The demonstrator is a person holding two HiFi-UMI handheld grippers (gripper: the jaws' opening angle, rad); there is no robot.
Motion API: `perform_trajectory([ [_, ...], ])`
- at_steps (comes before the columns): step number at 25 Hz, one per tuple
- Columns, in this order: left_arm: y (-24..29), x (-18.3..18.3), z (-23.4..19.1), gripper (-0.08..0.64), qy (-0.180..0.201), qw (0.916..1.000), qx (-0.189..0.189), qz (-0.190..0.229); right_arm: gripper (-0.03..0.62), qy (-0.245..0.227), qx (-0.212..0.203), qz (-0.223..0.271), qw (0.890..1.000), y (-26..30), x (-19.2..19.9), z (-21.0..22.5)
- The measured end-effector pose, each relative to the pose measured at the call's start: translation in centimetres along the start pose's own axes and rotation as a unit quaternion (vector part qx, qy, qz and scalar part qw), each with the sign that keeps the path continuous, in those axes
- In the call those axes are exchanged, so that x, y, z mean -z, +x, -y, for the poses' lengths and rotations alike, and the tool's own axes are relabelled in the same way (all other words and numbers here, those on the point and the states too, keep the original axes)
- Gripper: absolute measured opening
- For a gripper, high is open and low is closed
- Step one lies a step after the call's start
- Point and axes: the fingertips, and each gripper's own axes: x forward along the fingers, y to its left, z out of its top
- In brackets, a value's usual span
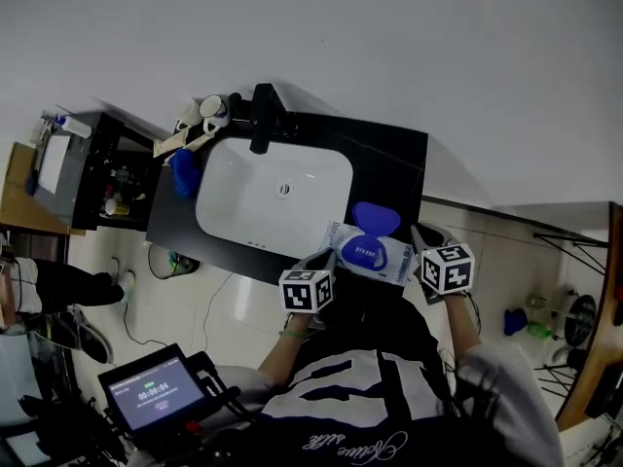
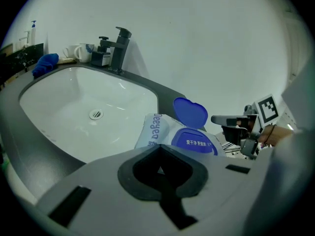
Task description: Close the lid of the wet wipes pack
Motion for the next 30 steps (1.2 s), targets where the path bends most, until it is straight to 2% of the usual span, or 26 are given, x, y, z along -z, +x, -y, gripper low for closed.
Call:
perform_trajectory([
  [3,0.2,0.0,-0.5,0.0,-0.011,0.9999,-0.01,-0.001,-0.008,-0.023,-0.028,-0.033,0.999,2.8,-0.3,0.2],
  [7,0.1,-0.1,-0.9,0.0,-0.024,0.9995,-0.019,0.001,-0.008,-0.029,-0.073,-0.055,0.995,4.5,-0.6,-1.3],
  [13,0.1,-0.2,-1.1,0.0,-0.028,0.9992,-0.028,0.004,-0.008,-0.027,-0.137,-0.043,0.989,2.6,-1.0,-5.7],
  [18,0.2,-0.1,-1.1,0.0,-0.029,0.9992,-0.026,0.004,-0.008,-0.063,-0.173,-0.064,0.981,1.0,1.6,-9.7],
  [21,0.3,-0.1,-1.0,0.0,-0.03,0.9992,-0.024,0.006,-0.008,-0.093,-0.166,-0.085,0.978,1.0,3.5,-10.8],
  [25,0.3,-0.1,-0.9,0.0,-0.033,0.9993,-0.017,0.009,-0.008,-0.129,-0.129,-0.11,0.977,1.5,4.9,-10.8],
  [30,0.4,-0.1,-0.6,0.0,-0.018,0.9998,-0.002,0.01,-0.005,-0.138,-0.099,-0.123,0.978,2.0,5.3,-10.5],
])
